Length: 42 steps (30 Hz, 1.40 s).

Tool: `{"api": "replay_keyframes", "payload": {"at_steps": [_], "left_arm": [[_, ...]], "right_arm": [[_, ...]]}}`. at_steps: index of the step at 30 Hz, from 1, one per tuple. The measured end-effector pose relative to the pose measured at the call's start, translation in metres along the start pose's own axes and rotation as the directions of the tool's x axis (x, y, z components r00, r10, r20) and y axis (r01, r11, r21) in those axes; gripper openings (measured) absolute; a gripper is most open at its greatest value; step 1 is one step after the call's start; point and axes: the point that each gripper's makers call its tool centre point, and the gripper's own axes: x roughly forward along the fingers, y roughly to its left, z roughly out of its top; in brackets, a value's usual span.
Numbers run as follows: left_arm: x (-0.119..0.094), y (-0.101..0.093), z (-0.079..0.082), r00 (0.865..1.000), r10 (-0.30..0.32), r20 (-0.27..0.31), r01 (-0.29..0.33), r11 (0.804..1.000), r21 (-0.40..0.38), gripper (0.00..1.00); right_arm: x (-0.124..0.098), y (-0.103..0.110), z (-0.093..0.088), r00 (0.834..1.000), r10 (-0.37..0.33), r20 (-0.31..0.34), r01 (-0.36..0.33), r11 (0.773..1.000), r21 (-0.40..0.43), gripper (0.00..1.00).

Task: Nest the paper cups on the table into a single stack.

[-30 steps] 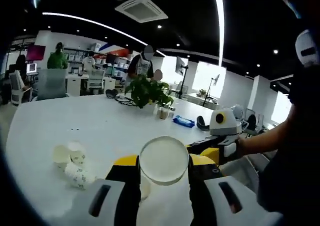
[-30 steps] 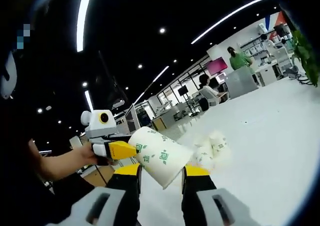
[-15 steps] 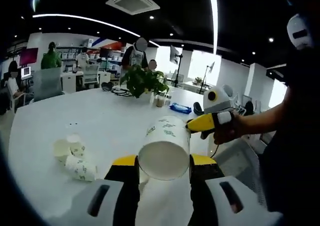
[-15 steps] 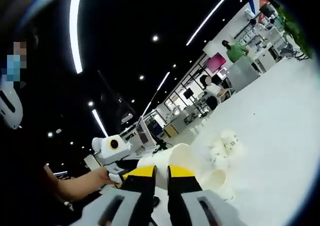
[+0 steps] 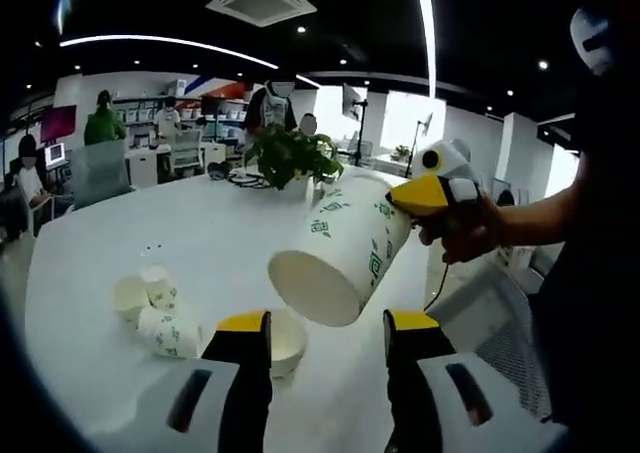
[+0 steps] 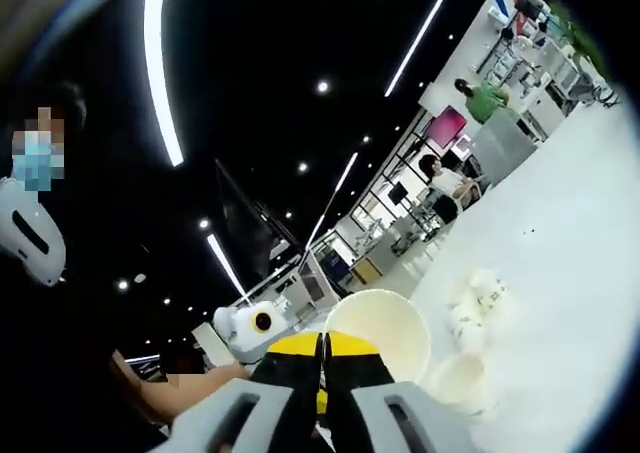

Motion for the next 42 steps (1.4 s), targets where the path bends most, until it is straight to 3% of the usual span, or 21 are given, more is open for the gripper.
{"api": "replay_keyframes", "payload": {"at_steps": [11, 13, 17, 21, 25, 29, 32, 39, 42], "left_arm": [[-0.010, 0.006, 0.008, 0.996, 0.077, 0.051, -0.076, 0.997, -0.021, 0.61], [-0.012, 0.010, 0.008, 0.994, 0.092, 0.055, -0.091, 0.996, -0.024, 0.65], [-0.017, 0.015, 0.008, 0.990, 0.122, 0.072, -0.120, 0.992, -0.027, 0.73], [-0.020, 0.021, 0.004, 0.988, 0.142, 0.067, -0.140, 0.990, -0.029, 0.77], [-0.023, 0.024, 0.000, 0.986, 0.156, 0.064, -0.155, 0.988, -0.020, 0.79], [-0.024, 0.026, -0.001, 0.984, 0.167, 0.070, -0.166, 0.986, -0.018, 0.83], [-0.026, 0.027, -0.002, 0.982, 0.177, 0.072, -0.177, 0.984, -0.012, 0.85], [-0.029, 0.023, -0.005, 0.980, 0.183, 0.081, -0.182, 0.983, -0.015, 0.86], [-0.030, 0.022, -0.007, 0.978, 0.191, 0.082, -0.190, 0.981, -0.024, 0.85]], "right_arm": [[0.005, -0.014, 0.006, 0.995, -0.085, -0.052, 0.080, 0.993, -0.091, 0.00], [0.006, -0.022, 0.005, 0.988, -0.129, -0.088, 0.115, 0.982, -0.151, 0.00], [0.009, -0.031, -0.001, 0.966, -0.197, -0.168, 0.151, 0.955, -0.254, 0.00], [0.013, -0.034, -0.007, 0.948, -0.223, -0.226, 0.146, 0.938, -0.314, 0.00], [0.016, -0.039, -0.013, 0.922, -0.265, -0.283, 0.136, 0.905, -0.403, 0.00], [0.020, -0.044, -0.018, 0.899, -0.291, -0.327, 0.123, 0.885, -0.450, 0.00], [0.020, -0.052, -0.024, 0.870, -0.326, -0.370, 0.107, 0.857, -0.504, 0.00], [0.024, -0.065, -0.044, 0.811, -0.365, -0.457, 0.056, 0.826, -0.561, 0.00], [0.026, -0.070, -0.048, 0.803, -0.372, -0.467, 0.048, 0.820, -0.570, 0.00]]}}
